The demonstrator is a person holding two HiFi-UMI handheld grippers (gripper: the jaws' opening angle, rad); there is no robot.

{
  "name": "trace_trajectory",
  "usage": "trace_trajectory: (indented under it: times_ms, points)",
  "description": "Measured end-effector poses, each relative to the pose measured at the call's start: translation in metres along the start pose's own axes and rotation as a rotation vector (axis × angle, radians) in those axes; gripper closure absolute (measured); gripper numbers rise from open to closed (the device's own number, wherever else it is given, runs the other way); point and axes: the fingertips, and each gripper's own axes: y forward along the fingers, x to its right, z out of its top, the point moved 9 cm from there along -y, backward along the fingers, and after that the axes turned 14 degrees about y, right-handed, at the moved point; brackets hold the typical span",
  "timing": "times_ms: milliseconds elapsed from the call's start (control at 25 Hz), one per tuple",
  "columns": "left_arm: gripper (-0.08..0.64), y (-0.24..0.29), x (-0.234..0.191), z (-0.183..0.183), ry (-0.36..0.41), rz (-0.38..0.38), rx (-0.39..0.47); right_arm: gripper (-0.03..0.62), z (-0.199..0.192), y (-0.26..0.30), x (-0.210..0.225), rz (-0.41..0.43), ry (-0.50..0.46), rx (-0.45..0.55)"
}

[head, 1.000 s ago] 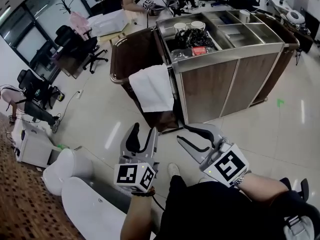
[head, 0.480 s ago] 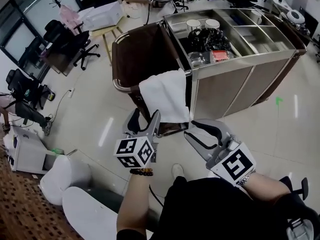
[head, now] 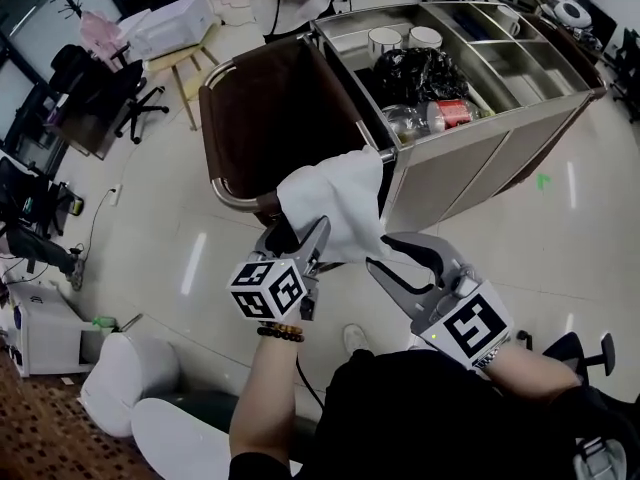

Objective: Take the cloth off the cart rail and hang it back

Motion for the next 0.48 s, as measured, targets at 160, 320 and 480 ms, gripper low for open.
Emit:
trace_trajectory:
  times_ms: [160, 320, 480]
  points:
    - [0.299, 0.01, 0.0, 0.002, -0.005, -0.075, 0.008, 0.466, -0.003, 0.009, 0.007, -0.014, 0.017, -0.008]
    - [0.368, 0.016, -0.002, 0.006, -0.01, -0.104, 0.001, 0.466, -0.005, 0.011, 0.011, -0.016, 0.027, -0.005]
    - [0.469, 0.015, 0.001, 0.01, -0.015, -0.11, 0.013, 0.466, -0.005, 0.007, 0.013, -0.015, 0.032, -0.001]
